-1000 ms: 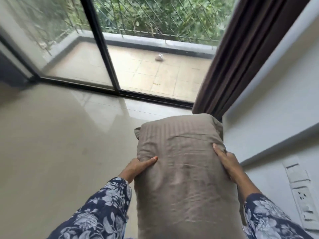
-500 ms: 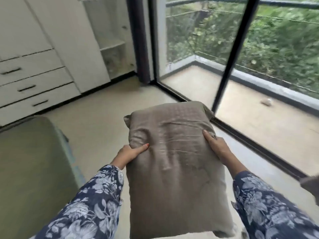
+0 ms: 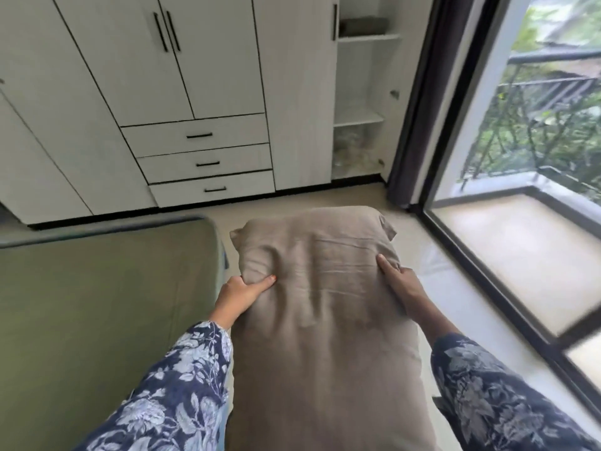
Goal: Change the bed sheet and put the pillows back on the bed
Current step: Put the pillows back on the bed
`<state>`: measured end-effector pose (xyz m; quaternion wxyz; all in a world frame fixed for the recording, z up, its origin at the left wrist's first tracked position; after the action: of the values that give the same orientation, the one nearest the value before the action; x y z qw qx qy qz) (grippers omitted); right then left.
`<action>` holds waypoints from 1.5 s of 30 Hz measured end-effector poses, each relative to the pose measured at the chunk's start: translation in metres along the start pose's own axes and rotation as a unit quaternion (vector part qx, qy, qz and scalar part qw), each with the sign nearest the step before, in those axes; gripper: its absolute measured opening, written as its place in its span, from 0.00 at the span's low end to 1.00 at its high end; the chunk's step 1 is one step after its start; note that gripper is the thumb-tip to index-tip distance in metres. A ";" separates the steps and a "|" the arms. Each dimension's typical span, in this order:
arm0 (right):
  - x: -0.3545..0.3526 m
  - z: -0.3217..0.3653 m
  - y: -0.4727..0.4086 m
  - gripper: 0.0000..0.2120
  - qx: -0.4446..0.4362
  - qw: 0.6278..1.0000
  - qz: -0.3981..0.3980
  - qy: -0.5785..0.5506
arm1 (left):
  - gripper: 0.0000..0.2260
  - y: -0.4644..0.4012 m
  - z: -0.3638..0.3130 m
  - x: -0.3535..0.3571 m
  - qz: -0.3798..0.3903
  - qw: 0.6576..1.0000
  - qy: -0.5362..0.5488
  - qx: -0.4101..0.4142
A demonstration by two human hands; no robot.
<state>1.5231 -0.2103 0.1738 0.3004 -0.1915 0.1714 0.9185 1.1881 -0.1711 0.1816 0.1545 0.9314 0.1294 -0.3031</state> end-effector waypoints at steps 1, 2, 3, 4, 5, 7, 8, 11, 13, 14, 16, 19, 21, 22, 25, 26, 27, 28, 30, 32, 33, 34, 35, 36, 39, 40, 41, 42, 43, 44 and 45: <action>0.011 0.016 -0.020 0.40 -0.016 1.000 0.003 0.010 | 0.46 -0.016 -0.009 0.001 -0.016 1.000 0.007 -0.010; 0.021 0.031 -0.036 0.38 -0.033 0.999 0.008 0.019 | 0.47 -0.030 -0.015 0.002 -0.027 0.999 0.012 -0.015; 0.034 0.051 -0.057 0.35 -0.043 0.999 0.019 0.022 | 0.46 -0.051 -0.024 0.003 -0.036 0.999 0.026 -0.024; 0.043 0.066 -0.073 0.33 -0.052 0.998 0.026 0.022 | 0.44 -0.066 -0.029 0.003 -0.045 0.998 0.034 -0.033; 0.057 0.085 -0.092 0.33 -0.059 0.997 0.033 0.022 | 0.42 -0.085 -0.038 0.002 -0.056 0.996 0.049 -0.041; 0.080 0.116 -0.120 0.33 -0.077 0.996 0.045 0.025 | 0.38 -0.117 -0.047 -0.004 -0.075 0.994 0.066 -0.052; 0.096 0.133 -0.133 0.33 -0.083 0.995 0.058 0.021 | 0.34 -0.134 -0.052 -0.008 -0.083 0.992 0.076 -0.057; 0.145 0.174 -0.165 0.24 -0.088 0.992 0.093 -0.004 | 0.22 -0.182 -0.064 -0.026 -0.118 0.986 0.101 -0.062; 0.184 0.202 -0.187 0.21 -0.104 0.988 0.114 -0.008 | 0.20 -0.222 -0.069 -0.038 -0.131 0.983 0.112 -0.066; 0.203 0.213 -0.198 0.22 -0.110 0.987 0.121 -0.005 | 0.19 -0.239 -0.072 -0.045 -0.138 0.982 0.112 -0.064; 0.248 0.240 -0.221 0.26 -0.118 0.985 0.128 -0.012 | 0.21 -0.287 -0.076 -0.059 -0.156 0.979 0.114 -0.068; 0.305 0.280 -0.251 0.27 -0.112 0.983 0.141 -0.020 | 0.21 -0.351 -0.083 -0.080 -0.179 0.974 0.115 -0.076; 0.340 0.309 -0.270 0.27 -0.110 0.981 0.158 -0.017 | 0.25 -0.390 -0.093 -0.094 -0.188 0.971 0.119 -0.084; 0.354 0.322 -0.278 0.27 -0.108 0.980 0.164 -0.023 | 0.25 -0.406 -0.098 -0.100 -0.190 0.970 0.123 -0.084; 0.401 0.360 -0.314 0.30 -0.101 0.979 0.173 -0.044 | 0.17 -0.466 -0.119 -0.112 -0.213 0.966 0.126 -0.071; 0.412 0.370 -0.325 0.33 -0.102 0.979 0.173 -0.042 | 0.16 -0.482 -0.126 -0.114 -0.223 0.964 0.127 -0.065; 0.425 0.379 -0.337 0.38 -0.104 0.979 0.172 -0.041 | 0.17 -0.498 -0.133 -0.114 -0.230 0.962 0.132 -0.058; 0.438 0.390 -0.355 0.41 -0.102 0.980 0.169 -0.041 | 0.19 -0.520 -0.143 -0.113 -0.234 0.962 0.135 -0.050; 0.462 0.409 -0.389 0.41 -0.103 0.980 0.164 -0.040 | 0.19 -0.562 -0.159 -0.109 -0.242 0.960 0.137 -0.033; 0.481 0.428 -0.419 0.36 -0.115 0.979 0.166 -0.034 | 0.18 -0.597 -0.173 -0.104 -0.247 0.958 0.142 -0.029; 0.494 0.441 -0.441 0.35 -0.120 0.978 0.170 -0.030 | 0.18 -0.622 -0.183 -0.098 -0.250 0.957 0.147 -0.030; 0.504 0.451 -0.459 0.34 -0.123 0.977 0.173 -0.021 | 0.18 -0.638 -0.191 -0.094 -0.254 0.955 0.148 -0.032; 0.520 0.468 -0.484 0.34 -0.131 0.976 0.175 -0.016 | 0.18 -0.664 -0.201 -0.089 -0.256 0.955 0.148 -0.034; 0.532 0.482 -0.503 0.34 -0.139 0.974 0.178 -0.013 | 0.18 -0.682 -0.208 -0.085 -0.258 0.954 0.147 -0.040; 0.575 0.527 -0.556 0.36 -0.165 0.966 0.201 0.005 | 0.18 -0.742 -0.222 -0.073 -0.274 0.946 0.159 -0.072; 0.592 0.544 -0.572 0.37 -0.169 0.963 0.210 0.011 | 0.18 -0.763 -0.226 -0.071 -0.285 0.940 0.167 -0.085; 0.607 0.555 -0.585 0.37 -0.173 0.960 0.217 0.017 | 0.17 -0.776 -0.228 -0.068 -0.293 0.935 0.176 -0.098; 0.620 0.566 -0.596 0.37 -0.179 0.957 0.225 0.023 | 0.17 -0.789 -0.229 -0.065 -0.299 0.930 0.186 -0.108; 0.641 0.578 -0.609 0.37 -0.184 0.953 0.238 0.033 | 0.17 -0.806 -0.227 -0.064 -0.309 0.923 0.195 -0.121; 0.656 0.586 -0.617 0.36 -0.188 0.950 0.246 0.041 | 0.18 -0.817 -0.226 -0.063 -0.313 0.920 0.194 -0.134; 0.679 0.595 -0.624 0.36 -0.192 0.944 0.263 0.049 | 0.19 -0.829 -0.222 -0.065 -0.320 0.915 0.195 -0.147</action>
<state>1.2543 0.8504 0.2569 -0.0028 -0.2391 0.0502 0.9697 0.9761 0.6622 0.2177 0.1561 0.8473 0.4916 -0.1264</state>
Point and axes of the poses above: each hand's wrist, its own y-axis away from the middle knuckle, its own x-axis out of the palm, z = x × y, the point moved 4 cm from there along -y, towards the middle knuckle, and after that the axes turned 14 degrees about -z, right-handed, at the moved point
